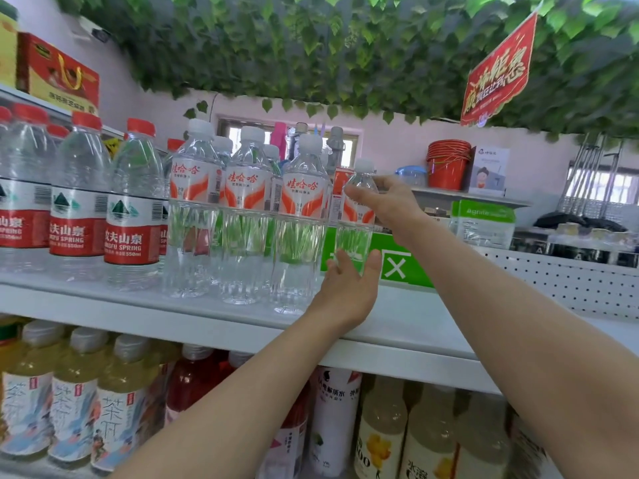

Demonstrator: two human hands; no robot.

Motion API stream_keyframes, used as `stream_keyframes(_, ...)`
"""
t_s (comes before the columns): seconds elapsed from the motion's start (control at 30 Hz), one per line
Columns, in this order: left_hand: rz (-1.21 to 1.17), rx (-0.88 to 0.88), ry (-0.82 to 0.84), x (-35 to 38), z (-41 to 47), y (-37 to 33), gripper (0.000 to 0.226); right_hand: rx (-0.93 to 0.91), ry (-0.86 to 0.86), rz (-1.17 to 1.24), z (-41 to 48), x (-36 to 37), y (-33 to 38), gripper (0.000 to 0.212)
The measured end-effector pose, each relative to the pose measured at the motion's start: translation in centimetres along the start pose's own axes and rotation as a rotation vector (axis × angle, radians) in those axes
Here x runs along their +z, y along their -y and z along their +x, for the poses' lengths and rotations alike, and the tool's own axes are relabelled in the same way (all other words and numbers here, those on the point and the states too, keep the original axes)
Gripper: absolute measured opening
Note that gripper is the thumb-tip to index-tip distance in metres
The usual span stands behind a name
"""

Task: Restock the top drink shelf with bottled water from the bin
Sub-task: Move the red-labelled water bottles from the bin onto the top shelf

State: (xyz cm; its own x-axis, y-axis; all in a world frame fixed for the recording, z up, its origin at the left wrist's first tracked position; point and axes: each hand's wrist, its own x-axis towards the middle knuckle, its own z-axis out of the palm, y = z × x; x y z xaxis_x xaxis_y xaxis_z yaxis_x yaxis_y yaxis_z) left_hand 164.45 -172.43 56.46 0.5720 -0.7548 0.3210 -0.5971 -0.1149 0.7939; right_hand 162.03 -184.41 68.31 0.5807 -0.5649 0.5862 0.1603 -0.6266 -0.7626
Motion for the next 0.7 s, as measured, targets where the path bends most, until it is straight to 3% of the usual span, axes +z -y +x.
stream_keyframes(0.27,-0.033,0.120,-0.012,-1.3,-5.2,-0.1,0.086,0.106,-0.012,-0.097,-3.9,-0.2,3.3,0.082)
stream_keyframes(0.43,-0.044,0.179,0.003,-4.3,-10.9,-0.3,0.080,0.116,-0.051,-0.233,-8.6,-0.2,6.6,0.058)
stream_keyframes(0.7,0.078,0.177,-0.186,-13.3,-19.5,0.3,0.077,0.063,-0.043,-0.376,-18.2,1.6,13.2,0.067)
